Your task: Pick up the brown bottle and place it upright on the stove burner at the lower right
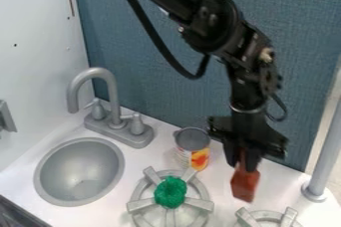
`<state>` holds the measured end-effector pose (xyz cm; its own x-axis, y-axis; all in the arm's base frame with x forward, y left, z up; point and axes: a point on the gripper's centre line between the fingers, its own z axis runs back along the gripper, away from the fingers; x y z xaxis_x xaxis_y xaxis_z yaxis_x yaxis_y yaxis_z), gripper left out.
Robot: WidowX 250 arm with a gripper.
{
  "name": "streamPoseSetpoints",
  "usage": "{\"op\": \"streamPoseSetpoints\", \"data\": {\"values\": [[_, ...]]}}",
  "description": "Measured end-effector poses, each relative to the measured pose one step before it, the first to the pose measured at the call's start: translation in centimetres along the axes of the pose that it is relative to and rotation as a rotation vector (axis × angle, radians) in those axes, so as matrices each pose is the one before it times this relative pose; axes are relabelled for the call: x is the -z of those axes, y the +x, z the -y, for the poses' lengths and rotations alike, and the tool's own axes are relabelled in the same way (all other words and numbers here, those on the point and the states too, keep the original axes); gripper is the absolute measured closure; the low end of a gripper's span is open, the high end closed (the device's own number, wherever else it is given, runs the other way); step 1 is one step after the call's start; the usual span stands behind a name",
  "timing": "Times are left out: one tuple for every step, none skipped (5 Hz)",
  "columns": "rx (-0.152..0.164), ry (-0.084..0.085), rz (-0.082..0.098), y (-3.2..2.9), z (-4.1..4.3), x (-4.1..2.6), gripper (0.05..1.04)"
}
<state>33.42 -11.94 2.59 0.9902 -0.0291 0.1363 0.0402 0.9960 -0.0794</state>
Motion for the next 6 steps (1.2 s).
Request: {"op": "streamPoseSetpoints", "data": {"values": [[0.0303, -0.0094, -0.0023, -1.236, 0.874, -0.206, 0.741], [0.0379, -0.0065, -0.0133, -0.642, 1.364, -0.152, 0.741], [0.0219, 0.0032, -0.0209, -0.891, 0.521, 0.376, 0.741], [0.0301, -0.0053, -0.0061, -0.434, 0.943, 0.094, 0.741], [0.0068, 0.0139, -0.0357, -0.697, 0.554, 1.093, 0.741], [-0.0097, 0.0034, -0.0122, 0.367, 0.356, 0.823, 0.741]]}}
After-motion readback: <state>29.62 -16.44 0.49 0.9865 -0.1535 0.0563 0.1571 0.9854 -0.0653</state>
